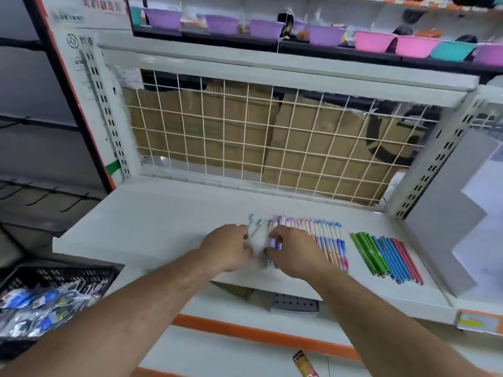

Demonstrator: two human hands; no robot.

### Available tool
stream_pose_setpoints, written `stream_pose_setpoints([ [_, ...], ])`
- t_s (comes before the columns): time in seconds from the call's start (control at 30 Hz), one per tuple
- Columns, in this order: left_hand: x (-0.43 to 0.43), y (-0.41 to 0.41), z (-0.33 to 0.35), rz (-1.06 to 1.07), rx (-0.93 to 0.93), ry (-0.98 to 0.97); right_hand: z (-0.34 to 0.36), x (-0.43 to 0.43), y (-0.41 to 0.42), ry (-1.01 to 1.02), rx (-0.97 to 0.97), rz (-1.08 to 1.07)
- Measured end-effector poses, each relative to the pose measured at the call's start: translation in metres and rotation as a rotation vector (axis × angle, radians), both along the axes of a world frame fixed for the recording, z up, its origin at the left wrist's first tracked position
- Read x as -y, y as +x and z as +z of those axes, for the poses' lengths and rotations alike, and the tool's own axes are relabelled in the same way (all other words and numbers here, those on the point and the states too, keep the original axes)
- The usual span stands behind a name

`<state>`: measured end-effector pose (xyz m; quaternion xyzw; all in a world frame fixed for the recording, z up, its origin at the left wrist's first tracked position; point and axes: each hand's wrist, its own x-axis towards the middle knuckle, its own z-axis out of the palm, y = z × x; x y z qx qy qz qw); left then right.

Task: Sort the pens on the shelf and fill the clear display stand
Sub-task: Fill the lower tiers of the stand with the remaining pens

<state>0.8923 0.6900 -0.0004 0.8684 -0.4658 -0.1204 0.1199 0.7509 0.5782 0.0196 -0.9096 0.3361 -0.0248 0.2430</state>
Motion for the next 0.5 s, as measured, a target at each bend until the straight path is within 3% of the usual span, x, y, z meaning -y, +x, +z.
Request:
stream_pose_setpoints([
  [0.5,0.057,0.040,-0.022,0.095,0.083,0.188,-0.012,0.037,0.041,0.038,-0.005,-0.064],
])
